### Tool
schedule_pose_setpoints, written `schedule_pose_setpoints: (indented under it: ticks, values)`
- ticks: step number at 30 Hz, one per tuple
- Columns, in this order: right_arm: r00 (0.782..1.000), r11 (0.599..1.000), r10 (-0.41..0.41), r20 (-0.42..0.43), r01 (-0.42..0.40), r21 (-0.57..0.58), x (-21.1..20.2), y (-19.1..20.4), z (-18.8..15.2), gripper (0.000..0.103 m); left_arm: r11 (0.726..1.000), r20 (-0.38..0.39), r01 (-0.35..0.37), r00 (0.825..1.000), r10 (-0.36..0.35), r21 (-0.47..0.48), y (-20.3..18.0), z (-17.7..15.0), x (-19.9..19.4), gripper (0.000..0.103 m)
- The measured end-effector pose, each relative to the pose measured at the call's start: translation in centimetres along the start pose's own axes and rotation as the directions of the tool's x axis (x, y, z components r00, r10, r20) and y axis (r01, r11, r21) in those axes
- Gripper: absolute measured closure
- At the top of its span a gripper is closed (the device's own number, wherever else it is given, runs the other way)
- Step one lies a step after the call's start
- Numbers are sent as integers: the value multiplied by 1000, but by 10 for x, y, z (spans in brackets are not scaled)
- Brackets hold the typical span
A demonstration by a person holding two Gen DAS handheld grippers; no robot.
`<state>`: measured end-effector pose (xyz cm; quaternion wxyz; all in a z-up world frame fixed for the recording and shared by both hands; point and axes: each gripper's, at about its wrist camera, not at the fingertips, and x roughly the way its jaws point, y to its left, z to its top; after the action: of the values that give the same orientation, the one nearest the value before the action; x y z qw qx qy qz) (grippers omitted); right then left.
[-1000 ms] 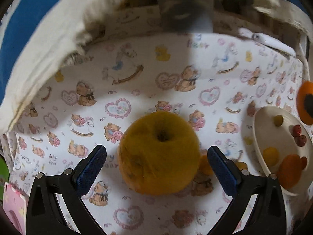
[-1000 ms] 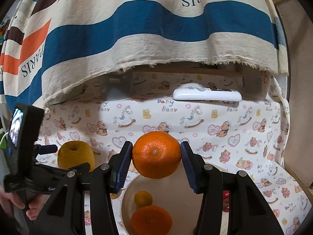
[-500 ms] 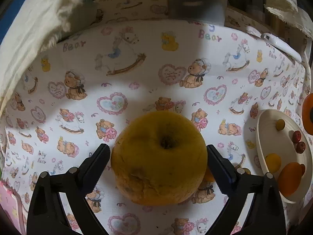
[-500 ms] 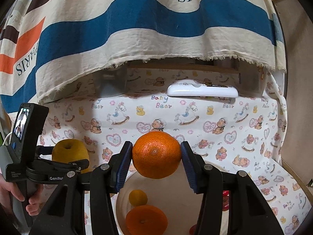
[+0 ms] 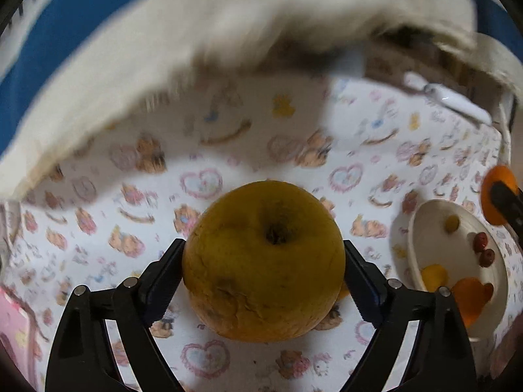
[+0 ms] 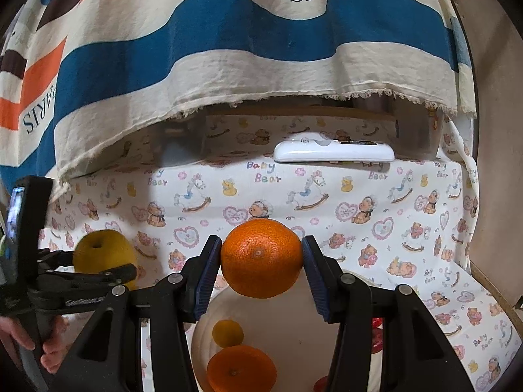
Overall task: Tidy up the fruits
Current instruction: 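Lower the pomelo onto the plate with the left tool while the right tool holds the mandarin above it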
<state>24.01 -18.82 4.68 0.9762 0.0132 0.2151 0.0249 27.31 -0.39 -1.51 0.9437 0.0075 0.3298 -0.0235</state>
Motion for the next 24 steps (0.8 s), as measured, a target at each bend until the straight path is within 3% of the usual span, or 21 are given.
schedule_pose_setpoints:
  ticks: [3,9,12,18,24]
  values:
    - [1000,999,-7,4,6,35,-5,-9,7,51,999,41,2,999,-3,33,-11,5,-21,13]
    - [998,991,-65,8,64,117,-25,-41,35,51,995,71,91,993,-94,42,-44,31,-49,13]
    - [999,988,-53,3,52,149,-33,-64,48,51,989,78,131,988,-136,75,-69,40,-54,13]
    - [998,986,-42,-49,49,158,-32,-97,59,51,967,40,238,969,-243,94,-115,51,-49,13]
    - [990,986,-39,-133,60,156,-10,-109,48,51,958,-27,263,965,-261,116,-149,46,-25,13]
